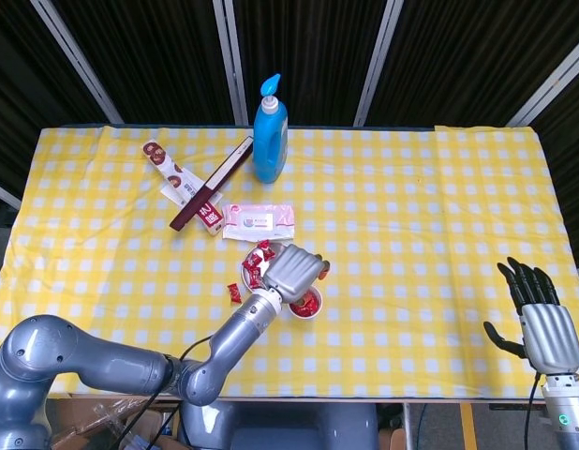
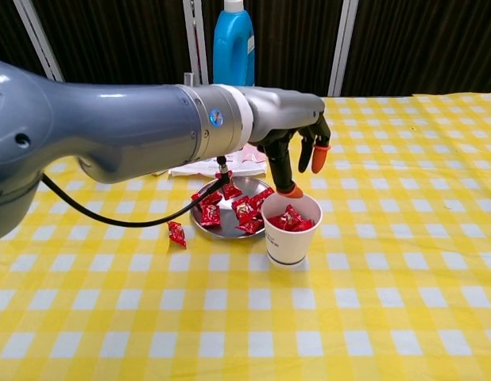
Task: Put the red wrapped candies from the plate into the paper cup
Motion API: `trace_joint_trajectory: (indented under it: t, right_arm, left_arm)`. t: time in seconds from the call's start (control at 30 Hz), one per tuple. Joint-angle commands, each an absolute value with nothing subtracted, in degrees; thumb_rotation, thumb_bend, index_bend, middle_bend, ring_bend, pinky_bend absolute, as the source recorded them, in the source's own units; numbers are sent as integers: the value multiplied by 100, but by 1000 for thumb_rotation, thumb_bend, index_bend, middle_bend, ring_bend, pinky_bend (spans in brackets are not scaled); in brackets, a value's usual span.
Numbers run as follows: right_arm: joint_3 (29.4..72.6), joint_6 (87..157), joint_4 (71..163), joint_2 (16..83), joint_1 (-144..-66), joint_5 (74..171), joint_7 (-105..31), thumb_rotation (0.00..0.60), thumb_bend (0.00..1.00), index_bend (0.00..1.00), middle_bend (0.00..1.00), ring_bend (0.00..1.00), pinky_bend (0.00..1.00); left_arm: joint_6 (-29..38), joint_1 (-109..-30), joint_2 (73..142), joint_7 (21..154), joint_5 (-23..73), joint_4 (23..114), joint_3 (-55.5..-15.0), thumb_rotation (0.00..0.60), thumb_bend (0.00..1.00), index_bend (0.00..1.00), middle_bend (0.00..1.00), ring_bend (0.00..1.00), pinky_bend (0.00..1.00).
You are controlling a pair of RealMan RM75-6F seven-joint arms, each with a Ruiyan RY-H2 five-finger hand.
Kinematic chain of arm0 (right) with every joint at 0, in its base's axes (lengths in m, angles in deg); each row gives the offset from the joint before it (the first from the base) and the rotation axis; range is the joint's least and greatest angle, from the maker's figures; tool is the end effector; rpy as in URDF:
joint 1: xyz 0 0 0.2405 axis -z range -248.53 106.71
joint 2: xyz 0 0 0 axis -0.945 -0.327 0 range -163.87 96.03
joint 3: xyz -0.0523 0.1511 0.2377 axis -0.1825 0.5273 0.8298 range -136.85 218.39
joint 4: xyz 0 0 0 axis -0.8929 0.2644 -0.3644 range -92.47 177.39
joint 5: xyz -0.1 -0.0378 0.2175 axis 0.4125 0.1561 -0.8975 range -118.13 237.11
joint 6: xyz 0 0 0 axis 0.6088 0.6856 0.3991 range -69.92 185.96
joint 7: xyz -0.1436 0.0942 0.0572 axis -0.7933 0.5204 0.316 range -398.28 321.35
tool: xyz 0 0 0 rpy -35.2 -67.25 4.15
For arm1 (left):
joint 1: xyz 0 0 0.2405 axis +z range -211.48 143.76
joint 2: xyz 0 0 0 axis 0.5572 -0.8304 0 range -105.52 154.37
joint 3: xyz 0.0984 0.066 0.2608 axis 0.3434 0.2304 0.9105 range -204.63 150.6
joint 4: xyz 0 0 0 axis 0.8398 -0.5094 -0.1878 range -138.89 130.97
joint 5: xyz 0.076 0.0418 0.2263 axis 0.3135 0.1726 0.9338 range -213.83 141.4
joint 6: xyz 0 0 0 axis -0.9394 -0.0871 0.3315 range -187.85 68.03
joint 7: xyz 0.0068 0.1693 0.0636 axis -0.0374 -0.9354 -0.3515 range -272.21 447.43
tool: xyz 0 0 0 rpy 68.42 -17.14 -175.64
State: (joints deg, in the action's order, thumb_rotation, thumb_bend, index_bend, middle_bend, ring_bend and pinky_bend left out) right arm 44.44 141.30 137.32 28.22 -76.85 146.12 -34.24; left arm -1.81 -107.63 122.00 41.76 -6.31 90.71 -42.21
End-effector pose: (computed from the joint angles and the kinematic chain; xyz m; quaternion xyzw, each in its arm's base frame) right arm -0.3381 -0.2322 0.1465 0.5892 -0.4088 0.4165 0.5587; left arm 0.0615 0.3790 -0.1238 -0.8212 -0.3110 -0.3471 0.3293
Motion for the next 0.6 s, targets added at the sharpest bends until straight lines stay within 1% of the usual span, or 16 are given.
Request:
trace_joint_trajectory:
  t: [0.03, 0.2, 0.27, 0.43, 0.6]
  right_arm:
    - [4443, 14128, 13732, 2821, -7685, 14612, -3424, 600, 356, 0, 0, 0, 0]
    - [4442, 14131, 13733, 2820, -7683, 14612, -3424, 600, 356, 0, 0, 0, 0]
    - [4441, 14127, 13734, 2820, -7684, 14611, -3423, 600, 356, 0, 0, 0, 0]
    - [4440, 14116, 13741, 2818, -7687, 14609, -3418, 600, 356, 0, 0, 0, 0]
    - [4441, 14101, 13747, 2817, -7695, 14603, -3414, 600, 356, 0, 0, 0, 0]
  left_arm:
    - [-120, -10633, 12152, 4451, -368, 9057, -4283, 600, 285, 409, 382, 877, 935]
    - [-53, -10561, 12048, 4498, -327, 9053, -4250, 600, 286, 385, 372, 875, 935]
    - [-20, -10539, 11996, 4440, -375, 9032, -4195, 600, 284, 356, 348, 872, 934]
    - [73, -10508, 11894, 4102, -721, 8859, -3979, 600, 281, 303, 296, 869, 931]
    - [-55, -10535, 11964, 3943, -1144, 8545, -3915, 600, 269, 260, 268, 869, 931]
